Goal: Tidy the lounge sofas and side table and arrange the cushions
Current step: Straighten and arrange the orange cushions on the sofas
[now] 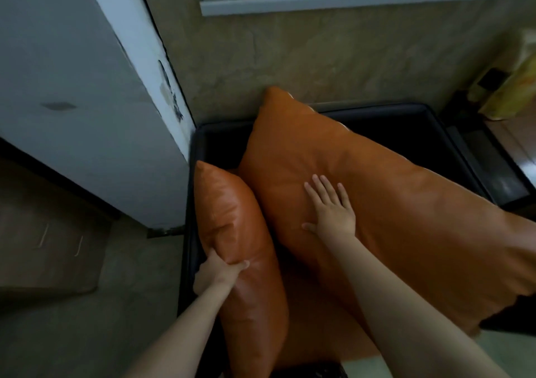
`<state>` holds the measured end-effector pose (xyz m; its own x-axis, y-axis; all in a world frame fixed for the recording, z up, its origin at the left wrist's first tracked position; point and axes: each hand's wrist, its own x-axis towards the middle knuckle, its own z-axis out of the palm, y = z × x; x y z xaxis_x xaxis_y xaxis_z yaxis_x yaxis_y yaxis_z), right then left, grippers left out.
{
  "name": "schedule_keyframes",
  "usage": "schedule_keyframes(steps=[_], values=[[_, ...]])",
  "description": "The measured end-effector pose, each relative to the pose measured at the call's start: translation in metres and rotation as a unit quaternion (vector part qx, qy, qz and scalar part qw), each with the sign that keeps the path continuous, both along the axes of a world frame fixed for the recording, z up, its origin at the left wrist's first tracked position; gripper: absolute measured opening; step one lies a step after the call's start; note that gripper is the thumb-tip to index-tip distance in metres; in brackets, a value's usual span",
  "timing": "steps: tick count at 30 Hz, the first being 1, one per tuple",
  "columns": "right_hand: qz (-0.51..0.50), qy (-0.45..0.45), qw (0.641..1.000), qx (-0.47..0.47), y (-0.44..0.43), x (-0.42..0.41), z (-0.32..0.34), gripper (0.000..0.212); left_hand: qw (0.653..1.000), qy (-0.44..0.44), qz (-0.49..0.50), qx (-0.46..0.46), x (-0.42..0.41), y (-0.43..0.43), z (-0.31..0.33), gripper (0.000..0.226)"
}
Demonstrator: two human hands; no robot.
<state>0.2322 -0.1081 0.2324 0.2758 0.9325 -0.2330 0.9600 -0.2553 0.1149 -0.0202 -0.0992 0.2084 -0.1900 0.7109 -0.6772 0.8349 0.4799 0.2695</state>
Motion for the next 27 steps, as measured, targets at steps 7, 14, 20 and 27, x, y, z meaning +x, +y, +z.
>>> schedule_keyframes(steps=[7,14,20,27], values=[[-0.001,-0.011,1.000,0.014,-0.001,-0.010,-0.009,0.099,1.000,-0.003,0.017,0.014,0.006,-0.007,-0.015,0.101],[-0.012,0.068,0.995,0.067,-0.004,-0.028,-0.001,0.092,0.997,-0.063,0.027,-0.042,0.003,-0.007,-0.020,0.117],[-0.007,0.284,0.942,0.180,-0.041,-0.075,-0.023,0.071,0.989,-0.128,0.055,-0.056,-0.006,-0.013,-0.020,0.127],[-0.167,0.457,0.872,0.043,-0.083,-0.124,-0.062,0.089,0.973,-0.207,0.094,-0.033,-0.015,-0.025,-0.026,0.122]])
